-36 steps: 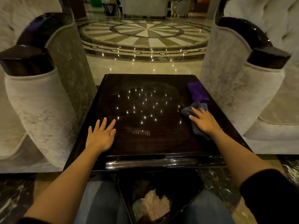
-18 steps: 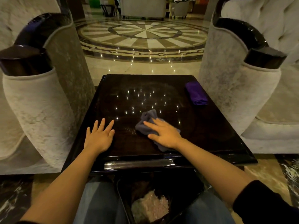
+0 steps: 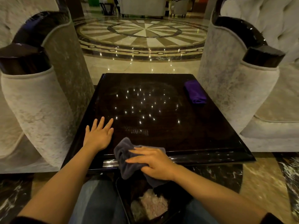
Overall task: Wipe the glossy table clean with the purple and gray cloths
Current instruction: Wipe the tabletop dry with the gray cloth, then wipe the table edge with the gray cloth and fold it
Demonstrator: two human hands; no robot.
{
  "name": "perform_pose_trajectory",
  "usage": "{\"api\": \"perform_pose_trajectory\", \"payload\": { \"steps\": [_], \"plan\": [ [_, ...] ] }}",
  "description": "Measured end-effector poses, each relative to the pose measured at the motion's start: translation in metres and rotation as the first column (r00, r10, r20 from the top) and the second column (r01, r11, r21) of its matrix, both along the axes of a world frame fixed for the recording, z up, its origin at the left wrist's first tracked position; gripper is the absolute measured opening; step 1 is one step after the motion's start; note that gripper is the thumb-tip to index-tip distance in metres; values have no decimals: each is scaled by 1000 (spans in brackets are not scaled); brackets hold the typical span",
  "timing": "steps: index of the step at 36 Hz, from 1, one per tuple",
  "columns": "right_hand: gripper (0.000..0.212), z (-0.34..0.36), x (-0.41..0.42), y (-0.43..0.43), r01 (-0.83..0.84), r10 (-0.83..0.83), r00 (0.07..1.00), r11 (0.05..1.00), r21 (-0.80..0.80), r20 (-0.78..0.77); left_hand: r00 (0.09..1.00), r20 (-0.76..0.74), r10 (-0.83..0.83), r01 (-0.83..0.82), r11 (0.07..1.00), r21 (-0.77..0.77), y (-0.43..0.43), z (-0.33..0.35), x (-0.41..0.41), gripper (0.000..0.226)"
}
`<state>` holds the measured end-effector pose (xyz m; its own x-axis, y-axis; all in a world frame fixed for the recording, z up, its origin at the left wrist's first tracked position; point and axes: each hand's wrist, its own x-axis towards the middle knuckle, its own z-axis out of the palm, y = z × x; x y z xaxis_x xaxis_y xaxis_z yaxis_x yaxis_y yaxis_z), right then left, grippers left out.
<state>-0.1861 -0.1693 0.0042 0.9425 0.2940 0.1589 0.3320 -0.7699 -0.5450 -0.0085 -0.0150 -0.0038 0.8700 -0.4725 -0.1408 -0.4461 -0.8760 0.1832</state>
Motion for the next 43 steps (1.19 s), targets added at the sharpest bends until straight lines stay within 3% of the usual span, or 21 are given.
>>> {"api": "perform_pose_trajectory", "payload": {
  "steps": [6, 10, 13, 16, 18, 22, 26, 29, 33, 35, 37, 43],
  "plan": [
    [39, 15, -9, -5, 85, -74, 996, 951, 299, -49, 1000, -25, 9, -8, 999, 41, -4, 7, 2, 49],
    [44, 29, -11, -28, 151, -147, 988, 957, 246, -34, 999, 51, 18, -18, 1000, 11, -14, 26, 0, 48],
    [53, 41, -11, -54, 220, -217, 976, 969, 112, -38, 990, 133, -47, 83, 958, -276, -29, 41, -8, 43],
    [57, 54, -8, -77, 223, -223, 975, 974, -49, 9, 969, -123, -215, 92, 773, -627, -51, 55, -25, 43],
    [56, 61, -4, -90, 222, -215, 975, 955, -198, 59, 910, -254, -328, 70, 724, -686, -65, 60, -33, 51],
    [67, 61, 8, -109, 199, -198, 979, 887, -416, 46, 805, -407, -432, 41, 724, -688, -92, 61, -37, 69],
    [76, 49, 12, -120, 129, -266, 939, 858, -497, -217, 816, -376, -439, 144, 784, -603, -115, 52, -38, 78],
    [80, 44, 8, -128, 194, -342, 882, 891, -411, -325, 813, -285, -507, 318, 798, -513, -127, 44, -38, 81],
    [81, 46, -8, -138, 420, -420, 835, 904, -81, -355, 788, -245, -564, 467, 808, -358, -135, 37, -37, 82],
    [83, 46, -18, -140, 448, -416, 820, 894, -12, -393, 786, -224, -576, 516, 811, -277, -139, 37, -37, 80],
    [83, 42, -28, -140, 432, -420, 823, 900, -58, -382, 779, -229, -583, 531, 809, -254, -141, 38, -37, 77],
    [64, 31, -41, -124, 443, -485, 865, 859, -258, -130, 751, -218, -623, 570, 779, -262, -155, 49, -34, 55]
  ]
}}
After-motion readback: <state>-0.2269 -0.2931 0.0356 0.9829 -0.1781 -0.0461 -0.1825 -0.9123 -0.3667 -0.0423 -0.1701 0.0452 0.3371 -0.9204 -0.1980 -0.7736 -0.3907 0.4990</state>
